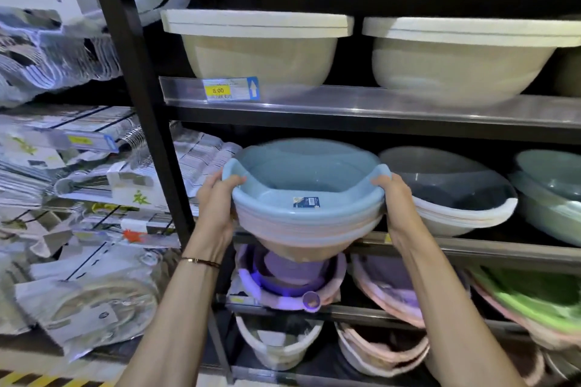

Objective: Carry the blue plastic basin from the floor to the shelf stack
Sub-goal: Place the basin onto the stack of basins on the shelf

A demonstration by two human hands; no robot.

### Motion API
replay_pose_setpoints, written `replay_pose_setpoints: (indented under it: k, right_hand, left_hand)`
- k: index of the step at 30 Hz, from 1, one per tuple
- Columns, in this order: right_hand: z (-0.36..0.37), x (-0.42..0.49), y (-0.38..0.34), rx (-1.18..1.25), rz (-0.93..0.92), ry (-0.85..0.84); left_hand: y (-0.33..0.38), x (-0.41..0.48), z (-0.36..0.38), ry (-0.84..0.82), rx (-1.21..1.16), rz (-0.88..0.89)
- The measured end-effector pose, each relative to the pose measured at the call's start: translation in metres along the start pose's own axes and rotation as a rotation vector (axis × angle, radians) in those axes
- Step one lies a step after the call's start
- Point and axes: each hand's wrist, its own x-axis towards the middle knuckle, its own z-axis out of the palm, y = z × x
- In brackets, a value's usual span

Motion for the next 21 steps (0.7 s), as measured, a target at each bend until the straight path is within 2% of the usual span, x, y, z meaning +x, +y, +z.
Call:
replay_pose_setpoints:
  k: [5,8,17,21]
  right_hand:
    - [0.014,0.041,0.011,0.043,0.047,-0.008]
    - [0.024,0.062,0.017,0.06,0.066,-0.016]
    - [0.043,0.127,0.034,0.102,0.092,0.083]
    - [0.051,0.151,0.038,0.005,0.103,0.172]
  left_hand:
    - [0.001,0.042,0.016,-0.07,-0.023,-0.003]
    - [-0.005,0.071,0.023,-0.041,-0.043,-0.016]
    - [-0.024,0.128,0.049,0.033,-0.11,-0.021]
    - [-0.029,0.143,0.052,0.04,-0.107,-0.04]
